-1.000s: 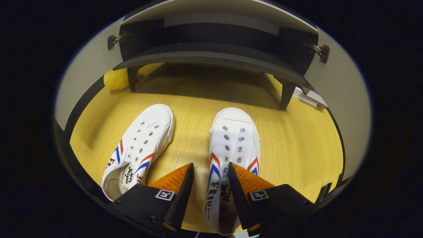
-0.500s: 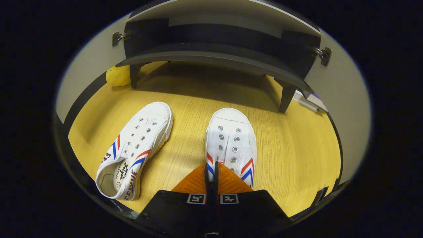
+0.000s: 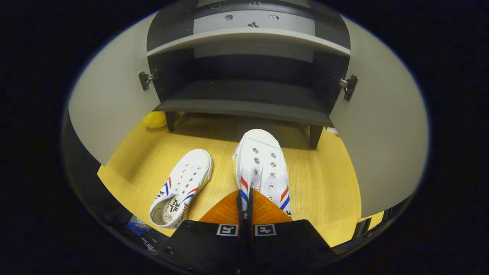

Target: Grab one shoe with the right hand and put it into the shoe cabinet, grab the other shoe with the left hand and put it into the shoe cabinet; then close the right door with the right hand and the left door with the left hand.

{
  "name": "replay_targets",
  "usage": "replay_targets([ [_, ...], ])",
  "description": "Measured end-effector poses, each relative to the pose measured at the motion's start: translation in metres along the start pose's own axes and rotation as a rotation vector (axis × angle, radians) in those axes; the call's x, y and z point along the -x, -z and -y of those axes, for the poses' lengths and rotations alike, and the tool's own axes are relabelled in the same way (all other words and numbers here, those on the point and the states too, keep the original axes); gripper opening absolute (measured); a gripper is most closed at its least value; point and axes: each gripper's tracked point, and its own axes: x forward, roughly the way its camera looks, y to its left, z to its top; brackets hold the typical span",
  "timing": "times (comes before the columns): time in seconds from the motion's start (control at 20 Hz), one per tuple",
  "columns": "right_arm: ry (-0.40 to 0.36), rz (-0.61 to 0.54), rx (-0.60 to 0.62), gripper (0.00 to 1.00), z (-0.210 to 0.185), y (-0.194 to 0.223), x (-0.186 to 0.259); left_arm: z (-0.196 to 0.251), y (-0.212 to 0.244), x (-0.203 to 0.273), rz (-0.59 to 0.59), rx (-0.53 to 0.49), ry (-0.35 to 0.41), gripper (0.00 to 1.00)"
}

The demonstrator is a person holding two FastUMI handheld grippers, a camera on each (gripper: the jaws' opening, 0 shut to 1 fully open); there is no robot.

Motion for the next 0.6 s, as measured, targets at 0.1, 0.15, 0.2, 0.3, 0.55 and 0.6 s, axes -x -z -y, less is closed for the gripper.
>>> replay_targets([
  [0.1,-0.010,0.066,-0.002,0.02,0.000,-0.027,0.024,0.007,-0.004,0.001,0.015,-0.021,0.029,0.94],
  [0.15,-0.017,0.104,-0.001,0.02,-0.002,-0.040,0.036,0.012,-0.007,0.002,0.019,-0.030,0.044,0.94],
  [0.2,-0.019,0.144,0.002,0.02,-0.002,-0.055,0.050,0.016,-0.010,0.003,0.024,-0.039,0.058,0.94],
  [0.3,-0.020,0.223,-0.001,0.01,-0.002,-0.085,0.080,0.024,-0.017,0.005,0.036,-0.053,0.083,0.94],
  [0.55,-0.064,0.379,-0.039,0.01,-0.010,-0.152,0.139,0.040,-0.045,0.006,0.090,-0.092,0.132,0.94],
  [0.6,-0.068,0.408,-0.044,0.01,-0.010,-0.167,0.148,0.045,-0.052,0.006,0.102,-0.098,0.143,0.94],
])
